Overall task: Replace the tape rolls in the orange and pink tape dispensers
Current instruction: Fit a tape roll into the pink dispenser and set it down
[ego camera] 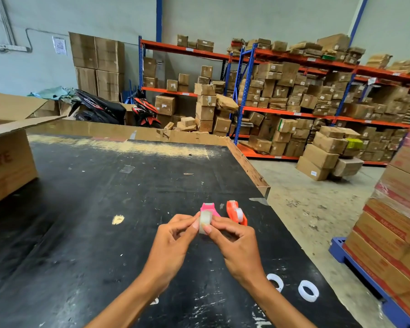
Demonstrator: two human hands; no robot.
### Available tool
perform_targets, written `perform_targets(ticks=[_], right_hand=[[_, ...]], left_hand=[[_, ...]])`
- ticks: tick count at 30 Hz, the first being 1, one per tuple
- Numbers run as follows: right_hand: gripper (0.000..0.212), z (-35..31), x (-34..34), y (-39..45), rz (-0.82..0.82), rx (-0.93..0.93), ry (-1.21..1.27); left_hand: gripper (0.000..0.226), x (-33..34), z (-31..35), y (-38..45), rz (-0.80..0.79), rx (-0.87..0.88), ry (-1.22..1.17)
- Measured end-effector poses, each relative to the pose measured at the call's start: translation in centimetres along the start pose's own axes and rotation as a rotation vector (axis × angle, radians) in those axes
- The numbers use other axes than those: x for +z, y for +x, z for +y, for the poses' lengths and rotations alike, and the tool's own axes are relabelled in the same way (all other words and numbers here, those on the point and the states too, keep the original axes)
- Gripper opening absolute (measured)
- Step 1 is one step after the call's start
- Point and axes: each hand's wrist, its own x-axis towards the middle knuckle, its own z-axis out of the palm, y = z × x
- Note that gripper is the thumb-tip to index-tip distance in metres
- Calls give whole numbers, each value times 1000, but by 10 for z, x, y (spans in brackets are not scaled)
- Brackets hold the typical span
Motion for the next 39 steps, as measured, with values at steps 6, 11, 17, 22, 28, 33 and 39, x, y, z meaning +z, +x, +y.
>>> perform_targets(ticks=[6,11,17,22,28,33,39], right_hand=[[15,1,-4,3,-32,8,-44],[16,5,-11,19,12,47,-127],[18,11,-24,53,4,116,-429],[13,26,-32,92,2,185,-560],[17,52,-26,127,-39,279,-692],[9,69,-19,137,-60,279,-779],[8,76,-16,141,-91,288,-804]], left_hand=[[22,3,-9,4,-30,-18,56],[32,12,-15,17,-68,-9,180],[35,17,-36,47,-103,-70,306],[37,13,-67,80,-19,-210,375],[36,16,-102,101,16,-295,538],[31,22,-115,100,69,-238,545],[36,19,-123,99,69,-232,504]])
